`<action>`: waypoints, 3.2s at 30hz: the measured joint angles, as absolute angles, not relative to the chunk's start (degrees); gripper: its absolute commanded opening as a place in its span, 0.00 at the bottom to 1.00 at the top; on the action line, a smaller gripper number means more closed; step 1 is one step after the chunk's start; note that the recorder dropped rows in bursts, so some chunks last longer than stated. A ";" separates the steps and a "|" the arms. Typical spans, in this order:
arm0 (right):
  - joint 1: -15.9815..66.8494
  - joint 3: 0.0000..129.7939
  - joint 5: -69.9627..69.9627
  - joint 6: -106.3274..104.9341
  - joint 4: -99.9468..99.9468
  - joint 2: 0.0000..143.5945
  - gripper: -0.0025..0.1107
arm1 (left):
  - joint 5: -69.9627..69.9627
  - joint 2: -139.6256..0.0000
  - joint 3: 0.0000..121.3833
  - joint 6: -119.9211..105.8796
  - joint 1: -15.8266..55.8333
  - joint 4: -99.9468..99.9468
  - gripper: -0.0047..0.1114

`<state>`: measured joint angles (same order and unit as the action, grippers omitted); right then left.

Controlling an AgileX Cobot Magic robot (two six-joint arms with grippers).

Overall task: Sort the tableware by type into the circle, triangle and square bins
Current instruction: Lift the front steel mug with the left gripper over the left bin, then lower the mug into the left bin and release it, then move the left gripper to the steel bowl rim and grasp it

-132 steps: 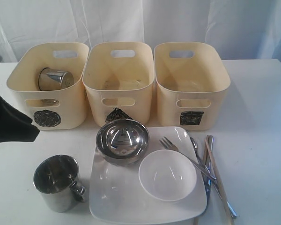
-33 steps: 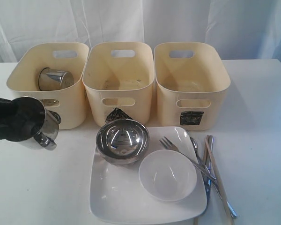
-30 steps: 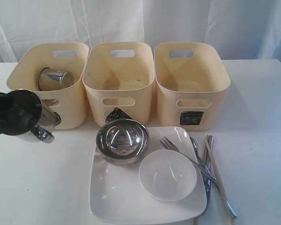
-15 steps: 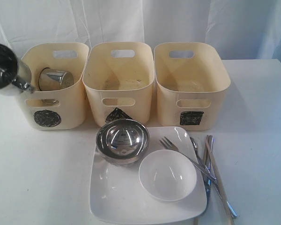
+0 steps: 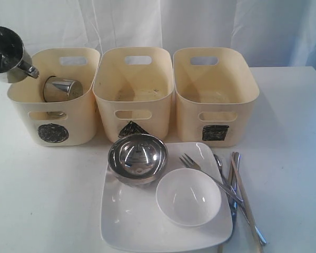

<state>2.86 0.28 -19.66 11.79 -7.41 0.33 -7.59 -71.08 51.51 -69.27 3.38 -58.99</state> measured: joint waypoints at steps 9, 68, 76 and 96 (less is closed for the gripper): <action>2.86 0.28 -19.66 11.79 -7.41 0.33 0.02 | -10.60 -78.93 55.69 -69.27 3.38 -58.87 0.04; 2.86 0.28 -19.66 11.79 -7.41 0.33 0.02 | 48.81 -84.41 58.95 -59.97 4.46 -62.93 0.57; 2.86 0.28 -19.66 11.79 -7.41 0.33 0.02 | 39.01 -91.09 56.07 -59.63 12.85 -62.93 0.57; 2.86 0.28 -19.66 11.79 -7.41 0.33 0.02 | 30.01 -100.94 56.07 -61.12 14.46 -68.38 0.57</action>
<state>2.86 0.28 -19.66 11.79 -7.41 0.33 30.01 -100.94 56.07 -61.12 14.46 -68.38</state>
